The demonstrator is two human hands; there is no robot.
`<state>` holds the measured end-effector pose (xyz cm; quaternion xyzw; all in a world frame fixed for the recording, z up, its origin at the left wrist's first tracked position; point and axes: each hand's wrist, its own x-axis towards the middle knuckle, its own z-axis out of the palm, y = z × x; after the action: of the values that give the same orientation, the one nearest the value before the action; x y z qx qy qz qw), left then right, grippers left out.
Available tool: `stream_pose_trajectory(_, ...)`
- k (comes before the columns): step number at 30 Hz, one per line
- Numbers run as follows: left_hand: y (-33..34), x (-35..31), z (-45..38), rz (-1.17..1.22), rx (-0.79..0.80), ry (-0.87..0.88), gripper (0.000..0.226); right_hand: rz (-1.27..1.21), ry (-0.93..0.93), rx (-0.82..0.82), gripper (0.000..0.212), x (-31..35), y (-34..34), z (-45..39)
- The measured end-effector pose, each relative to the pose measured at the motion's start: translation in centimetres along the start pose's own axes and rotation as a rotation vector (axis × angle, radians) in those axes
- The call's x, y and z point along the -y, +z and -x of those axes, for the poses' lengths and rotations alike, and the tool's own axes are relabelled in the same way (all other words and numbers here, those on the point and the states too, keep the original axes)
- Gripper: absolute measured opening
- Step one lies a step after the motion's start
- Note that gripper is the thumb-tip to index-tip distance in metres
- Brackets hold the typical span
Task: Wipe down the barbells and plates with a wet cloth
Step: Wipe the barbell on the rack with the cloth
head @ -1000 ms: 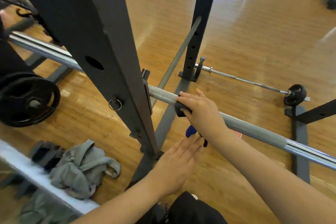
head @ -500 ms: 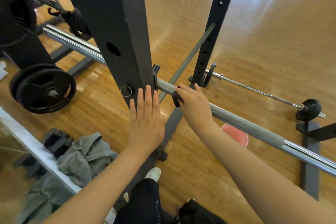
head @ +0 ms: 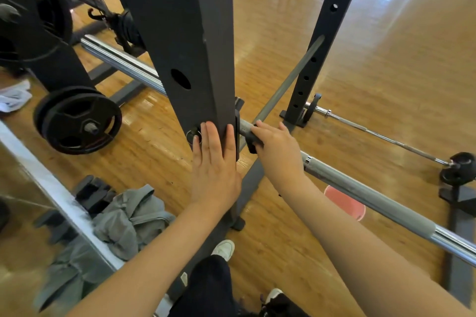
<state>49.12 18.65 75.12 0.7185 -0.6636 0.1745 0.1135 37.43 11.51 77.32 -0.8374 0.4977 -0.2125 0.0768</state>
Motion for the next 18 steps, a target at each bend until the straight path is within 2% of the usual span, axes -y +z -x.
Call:
stream_pose_trajectory(3, 0.4, 0.2, -0.1, -0.009, 0.0, -0.001, 0.102, 0.017, 0.003, -0.109, 0.038, -0.7, 0.2, 1.4)
stream_pose_trajectory(7, 0.8, 0.1, -0.3, -0.006, -0.034, -0.009, 0.102, -0.052, -0.006, -0.157, 0.013, 0.1, 1.3, -0.6)
stream_pose_trajectory(8, 1.0, 0.0, -0.4, 0.0, -0.042, -0.009, 0.101, -0.065, 0.013, -0.158, 0.013, 0.6, 1.5, -1.4)
stream_pose_trajectory(10, 1.4, -0.2, -0.5, 0.015, -0.046, -0.015, 0.1, -0.067, 0.025, -0.132, 0.018, 1.1, 2.0, -2.5)
stream_pose_trajectory(13, 1.6, -0.3, -0.6, 0.026, -0.032, -0.029, 0.101, -0.064, 0.004, -0.018, 0.008, 0.7, 1.7, -2.6)
stream_pose_trajectory(15, 1.6, -0.4, -0.6, 0.014, -0.014, -0.028, 0.103, -0.061, 0.009, 0.031, 0.016, 0.2, 0.8, -1.7)
stream_pose_trajectory(18, 1.5, -0.3, -0.4, 0.011, 0.004, -0.028, 0.105, 0.001, 0.028, -0.109, 0.019, -0.5, -0.3, 0.9)
